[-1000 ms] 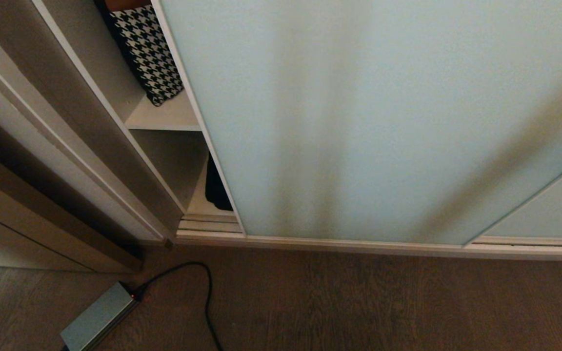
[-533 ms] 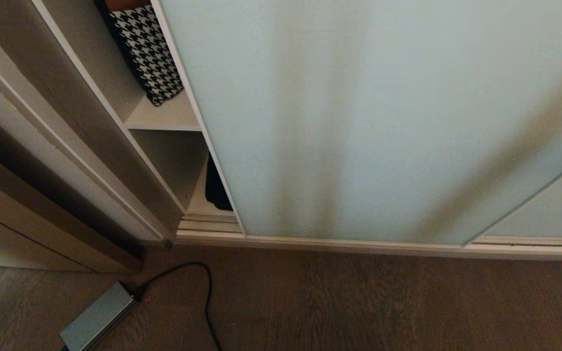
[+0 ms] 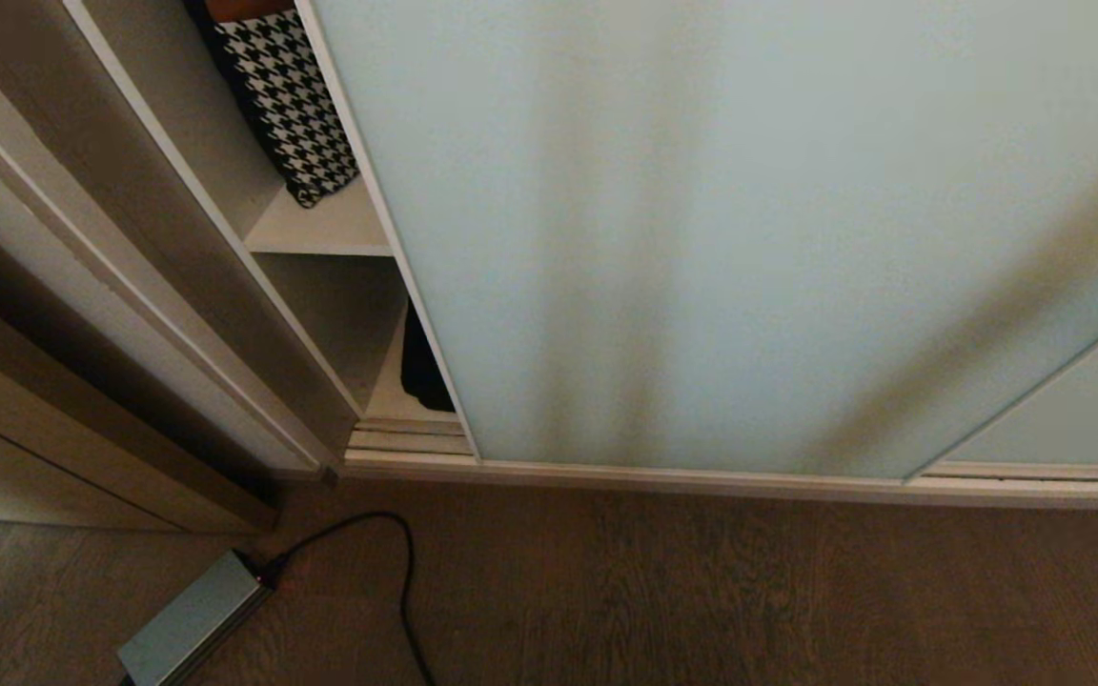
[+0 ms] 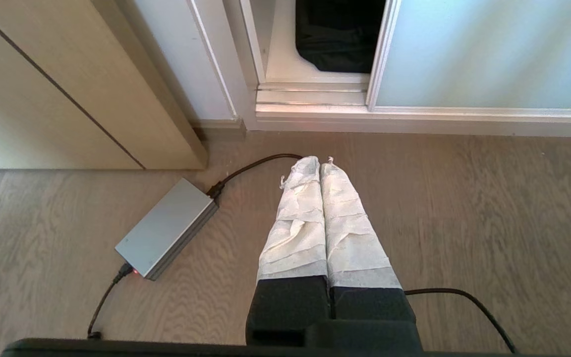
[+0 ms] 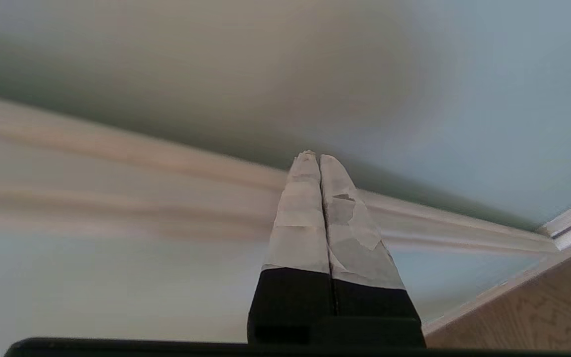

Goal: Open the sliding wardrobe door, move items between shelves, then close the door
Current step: Close the door

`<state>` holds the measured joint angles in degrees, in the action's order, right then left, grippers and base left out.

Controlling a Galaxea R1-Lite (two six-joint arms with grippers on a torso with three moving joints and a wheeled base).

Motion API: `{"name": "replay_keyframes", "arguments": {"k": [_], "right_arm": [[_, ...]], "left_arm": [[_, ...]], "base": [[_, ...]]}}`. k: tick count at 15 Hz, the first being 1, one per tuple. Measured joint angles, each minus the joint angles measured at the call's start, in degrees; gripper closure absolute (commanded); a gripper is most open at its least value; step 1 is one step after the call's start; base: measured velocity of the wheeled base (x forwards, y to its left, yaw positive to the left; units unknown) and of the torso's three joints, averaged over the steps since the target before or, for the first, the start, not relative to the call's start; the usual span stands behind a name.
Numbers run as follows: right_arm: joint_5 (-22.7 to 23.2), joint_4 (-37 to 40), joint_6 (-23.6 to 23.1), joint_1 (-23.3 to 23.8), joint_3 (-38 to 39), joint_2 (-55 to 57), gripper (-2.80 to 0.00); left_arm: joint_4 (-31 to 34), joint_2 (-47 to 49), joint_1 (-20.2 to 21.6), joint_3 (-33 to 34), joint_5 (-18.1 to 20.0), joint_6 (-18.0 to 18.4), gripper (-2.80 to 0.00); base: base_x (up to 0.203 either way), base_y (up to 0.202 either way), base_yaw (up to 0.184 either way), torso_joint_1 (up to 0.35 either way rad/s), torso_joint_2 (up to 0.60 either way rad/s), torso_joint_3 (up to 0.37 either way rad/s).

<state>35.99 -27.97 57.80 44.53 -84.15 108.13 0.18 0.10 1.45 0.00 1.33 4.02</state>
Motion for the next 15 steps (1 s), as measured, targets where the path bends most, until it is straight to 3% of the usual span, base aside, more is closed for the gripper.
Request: {"name": "replay_keyframes", "arguments": {"k": [15], "right_arm": [[-1.6,0.0,-0.6,-4.0,2.2,-0.5,0.0]], "left_arm": [[0.0,0.0,0.0,0.0,0.0,0.0,0.0]], "base": [[0.0,0.0,0.0,0.0,0.0,0.0]]}}
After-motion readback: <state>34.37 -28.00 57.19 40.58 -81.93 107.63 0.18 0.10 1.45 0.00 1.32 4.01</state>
